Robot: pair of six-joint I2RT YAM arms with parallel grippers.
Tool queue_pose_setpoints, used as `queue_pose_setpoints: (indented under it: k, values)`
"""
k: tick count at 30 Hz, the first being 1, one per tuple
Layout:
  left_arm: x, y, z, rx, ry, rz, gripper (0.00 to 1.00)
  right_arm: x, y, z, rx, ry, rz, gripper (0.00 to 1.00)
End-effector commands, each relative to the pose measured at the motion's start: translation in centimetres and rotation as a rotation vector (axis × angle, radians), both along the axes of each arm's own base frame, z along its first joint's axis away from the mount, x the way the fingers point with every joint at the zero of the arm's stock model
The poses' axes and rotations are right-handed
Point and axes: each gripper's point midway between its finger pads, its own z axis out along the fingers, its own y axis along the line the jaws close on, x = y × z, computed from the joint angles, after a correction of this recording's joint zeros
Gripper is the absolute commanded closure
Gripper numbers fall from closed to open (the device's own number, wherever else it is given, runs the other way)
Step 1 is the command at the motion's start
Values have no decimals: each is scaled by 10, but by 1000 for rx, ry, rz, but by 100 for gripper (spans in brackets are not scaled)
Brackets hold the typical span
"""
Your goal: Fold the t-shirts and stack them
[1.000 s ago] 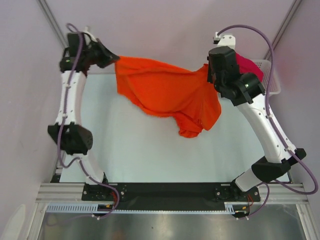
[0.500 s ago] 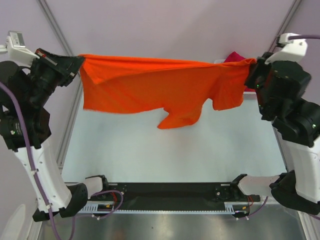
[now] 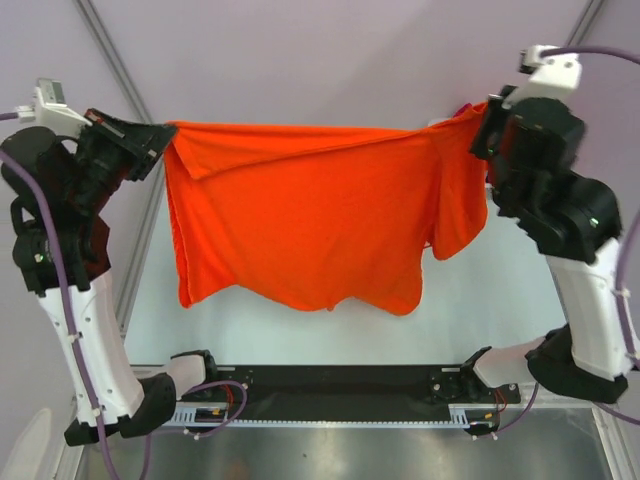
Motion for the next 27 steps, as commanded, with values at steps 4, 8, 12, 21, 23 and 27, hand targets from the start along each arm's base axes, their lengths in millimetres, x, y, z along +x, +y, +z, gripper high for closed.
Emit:
queue_pose_setpoints:
  k: [4,8,12,21,23,27]
  values:
    - [37,25,-20,-17,50,108,100,34,18,-2,-22,-9,-33,100]
    - [32,31,6,7,-25,148,100,25,18,5,-30,-40,-65,100]
    - [9,26,45,18,-153,143,100,-1,9,26,-50,-112,-129,100]
    - [-71,22,112,43,-384,203,100,-73,36,59,-24,-158,-51,100]
    - [-83,21,112,48,-388,210,100,-75,48,59,-38,-150,-24,100]
    - [-102,19,115,47,-415,214,100,-79,66,62,-36,-161,24,100]
